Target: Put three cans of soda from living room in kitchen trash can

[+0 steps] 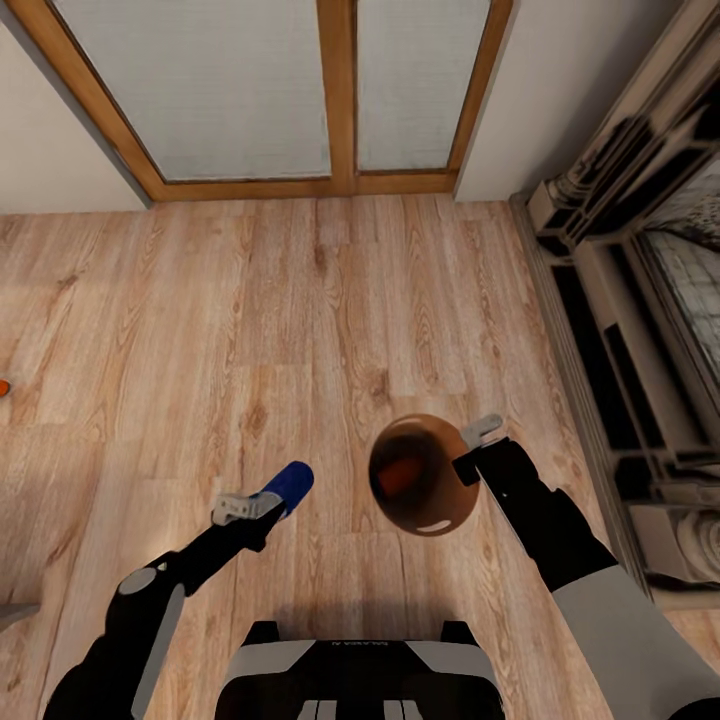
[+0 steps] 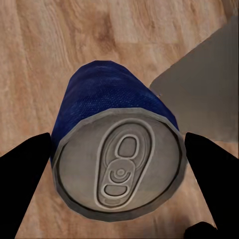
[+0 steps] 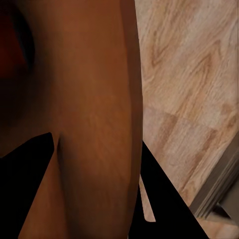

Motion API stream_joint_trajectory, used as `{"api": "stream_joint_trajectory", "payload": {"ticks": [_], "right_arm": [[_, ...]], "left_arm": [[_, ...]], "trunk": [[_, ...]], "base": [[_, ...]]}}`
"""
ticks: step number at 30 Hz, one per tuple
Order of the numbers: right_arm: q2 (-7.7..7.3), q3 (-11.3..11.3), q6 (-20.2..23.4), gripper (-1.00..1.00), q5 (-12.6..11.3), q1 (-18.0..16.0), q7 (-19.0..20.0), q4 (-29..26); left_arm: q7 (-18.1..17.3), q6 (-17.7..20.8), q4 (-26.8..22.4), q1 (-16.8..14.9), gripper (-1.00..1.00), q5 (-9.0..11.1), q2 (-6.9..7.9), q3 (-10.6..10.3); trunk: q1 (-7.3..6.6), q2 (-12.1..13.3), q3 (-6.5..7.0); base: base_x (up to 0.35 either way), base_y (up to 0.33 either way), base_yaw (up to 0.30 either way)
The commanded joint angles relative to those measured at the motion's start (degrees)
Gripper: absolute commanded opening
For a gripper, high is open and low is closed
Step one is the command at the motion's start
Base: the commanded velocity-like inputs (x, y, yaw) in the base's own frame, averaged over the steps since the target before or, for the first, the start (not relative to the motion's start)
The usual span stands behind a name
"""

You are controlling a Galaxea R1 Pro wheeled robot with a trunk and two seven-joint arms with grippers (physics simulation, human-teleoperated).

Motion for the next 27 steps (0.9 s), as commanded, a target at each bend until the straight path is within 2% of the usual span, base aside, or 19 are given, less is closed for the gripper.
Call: {"api": "stream_joint_trajectory", "payload": {"ticks": [1, 5, 8, 12, 18, 27], "right_arm": [[0.01, 0.0, 0.0, -1.00, -1.1, 0.0, 0.0, 0.1], [-0.04, 0.1, 0.0, -1.00, -1.1, 0.0, -0.2, 0.5], [-0.01, 0.1, 0.0, -1.00, -1.1, 0.0, -0.4, 1.6], [0.01, 0.1, 0.0, -1.00, -1.2, -0.1, -0.5, 2.7], [0.10, 0.0, 0.0, -1.00, -1.2, -0.2, -0.5, 4.3], [0.83, -0.1, 0.0, -1.00, -1.2, -0.4, -0.5, 5.7]], "left_arm": [[-1.0, 0.0, -0.5, 0.2, -1.00, -0.1, -0.01, 0.3], [-7.0, 0.2, -2.8, 0.6, -1.00, 1.5, -0.07, 6.4], [-10.9, 0.3, -3.3, 0.7, -1.00, 3.5, -0.03, 8.7], [-12.9, 0.9, -3.6, 0.7, -1.00, 4.4, -0.01, 9.4], [-18.4, 5.0, -3.8, 0.7, -1.00, 6.1, -0.03, 9.8], [-19.6, 7.2, -3.8, 0.7, -1.00, 6.7, -0.08, 9.6]], "trunk": [[0.00, 0.0, 0.00], [0.00, 0.0, 0.00], [0.00, 0.0, 0.00], [0.00, 0.0, 0.00], [0.00, 0.0, 0.00], [0.00, 0.0, 0.00]], "base": [[0.000, 0.000, 0.000], [0.000, 0.000, 0.000], [0.000, 0.000, 0.000], [0.000, 0.000, 0.000], [0.000, 0.000, 0.000], [0.000, 0.000, 0.000]]}}
